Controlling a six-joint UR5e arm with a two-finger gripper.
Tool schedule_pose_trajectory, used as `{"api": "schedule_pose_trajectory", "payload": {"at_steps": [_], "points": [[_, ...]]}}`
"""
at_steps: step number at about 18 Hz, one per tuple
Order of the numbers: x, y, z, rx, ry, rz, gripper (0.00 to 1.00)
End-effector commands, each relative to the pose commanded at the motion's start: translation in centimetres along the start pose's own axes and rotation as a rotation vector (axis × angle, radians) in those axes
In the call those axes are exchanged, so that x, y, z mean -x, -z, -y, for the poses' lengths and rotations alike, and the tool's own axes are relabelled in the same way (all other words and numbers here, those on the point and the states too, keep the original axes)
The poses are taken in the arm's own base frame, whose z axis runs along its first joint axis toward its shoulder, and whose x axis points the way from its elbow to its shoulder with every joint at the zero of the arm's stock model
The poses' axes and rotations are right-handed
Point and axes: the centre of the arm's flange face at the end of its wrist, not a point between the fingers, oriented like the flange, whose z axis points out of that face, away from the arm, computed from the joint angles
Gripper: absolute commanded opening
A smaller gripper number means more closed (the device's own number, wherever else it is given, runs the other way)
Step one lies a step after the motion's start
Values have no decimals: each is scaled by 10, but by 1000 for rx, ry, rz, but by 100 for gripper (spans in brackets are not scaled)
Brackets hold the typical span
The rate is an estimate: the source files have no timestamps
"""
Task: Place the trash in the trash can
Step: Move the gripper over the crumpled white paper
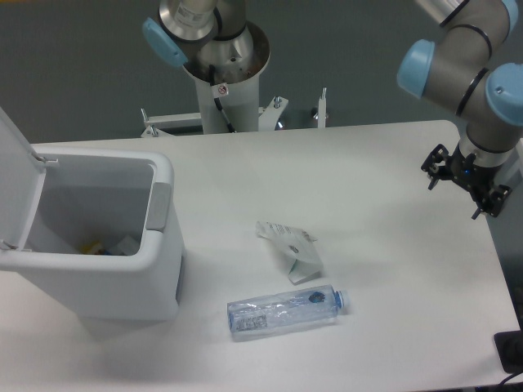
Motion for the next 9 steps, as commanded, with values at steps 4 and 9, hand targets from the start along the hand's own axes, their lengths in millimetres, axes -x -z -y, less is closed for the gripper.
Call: {"api": "schedule_pose_trajectory", "payload": {"at_steps": [4, 9], "points": [[0, 0, 0, 0, 0, 0, 100], [-1, 2, 0, -3, 0, -3, 100]]}}
